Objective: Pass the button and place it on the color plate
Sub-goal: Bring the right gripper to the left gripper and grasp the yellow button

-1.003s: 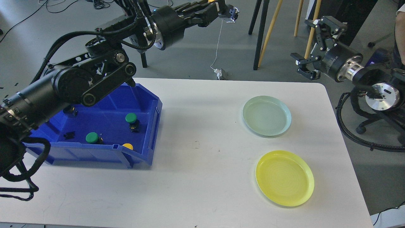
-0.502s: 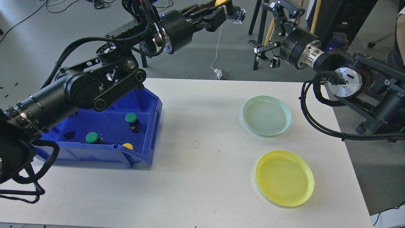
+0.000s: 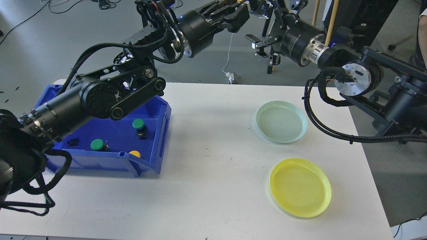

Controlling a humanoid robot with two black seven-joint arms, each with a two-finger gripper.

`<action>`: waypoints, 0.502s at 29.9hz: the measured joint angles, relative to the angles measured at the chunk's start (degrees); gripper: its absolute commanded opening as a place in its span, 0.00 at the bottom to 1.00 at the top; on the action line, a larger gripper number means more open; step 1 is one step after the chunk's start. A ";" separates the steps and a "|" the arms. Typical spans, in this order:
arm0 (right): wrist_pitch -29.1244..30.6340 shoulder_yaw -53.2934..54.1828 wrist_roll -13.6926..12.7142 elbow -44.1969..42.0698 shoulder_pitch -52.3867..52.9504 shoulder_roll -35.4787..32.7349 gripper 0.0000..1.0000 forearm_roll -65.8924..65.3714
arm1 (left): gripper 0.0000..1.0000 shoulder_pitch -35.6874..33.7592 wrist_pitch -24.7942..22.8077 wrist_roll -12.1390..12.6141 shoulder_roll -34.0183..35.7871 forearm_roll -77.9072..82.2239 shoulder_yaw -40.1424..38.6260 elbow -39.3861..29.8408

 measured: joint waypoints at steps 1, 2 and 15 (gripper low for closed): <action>0.00 0.00 0.00 -0.03 0.13 0.01 0.96 0.00 | 0.32 0.01 0.02 -0.01 -0.02 0.00 0.00 -0.02; -0.02 0.01 0.05 -0.04 0.22 0.02 0.95 0.00 | 0.32 0.10 0.05 -0.08 -0.04 0.00 0.00 -0.02; -0.57 0.11 0.68 -0.05 0.12 0.17 0.72 -0.20 | 0.32 1.45 1.09 -0.61 0.05 0.00 0.01 0.06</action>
